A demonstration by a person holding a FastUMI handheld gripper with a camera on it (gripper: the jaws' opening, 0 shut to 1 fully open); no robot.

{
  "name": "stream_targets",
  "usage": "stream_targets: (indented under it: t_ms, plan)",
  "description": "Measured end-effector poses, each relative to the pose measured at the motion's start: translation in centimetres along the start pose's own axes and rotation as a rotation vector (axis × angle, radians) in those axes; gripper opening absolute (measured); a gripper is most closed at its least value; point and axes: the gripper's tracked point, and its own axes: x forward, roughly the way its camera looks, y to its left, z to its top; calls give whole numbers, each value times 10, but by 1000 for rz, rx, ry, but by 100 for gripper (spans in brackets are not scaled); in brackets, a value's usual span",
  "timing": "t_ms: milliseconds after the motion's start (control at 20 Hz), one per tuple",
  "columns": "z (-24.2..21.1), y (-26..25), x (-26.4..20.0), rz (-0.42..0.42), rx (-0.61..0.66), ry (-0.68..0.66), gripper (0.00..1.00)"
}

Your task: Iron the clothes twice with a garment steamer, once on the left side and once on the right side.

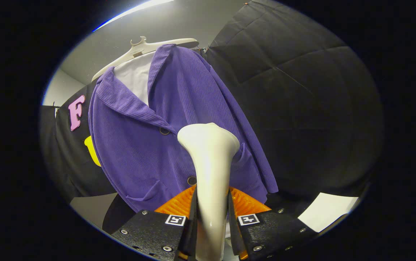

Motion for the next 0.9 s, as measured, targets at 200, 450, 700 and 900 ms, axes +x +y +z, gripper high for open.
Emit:
stream_targets:
  t_ms: [200, 450, 700, 900]
  plan:
    - [-24, -10, -1, -6, 2, 40, 38]
    - [-51, -24, -5, -32, 6, 87, 38]
    - [-93, -42, -2, -67, 20, 162, 38]
    - [-126, -55, -4, -92, 34, 220, 38]
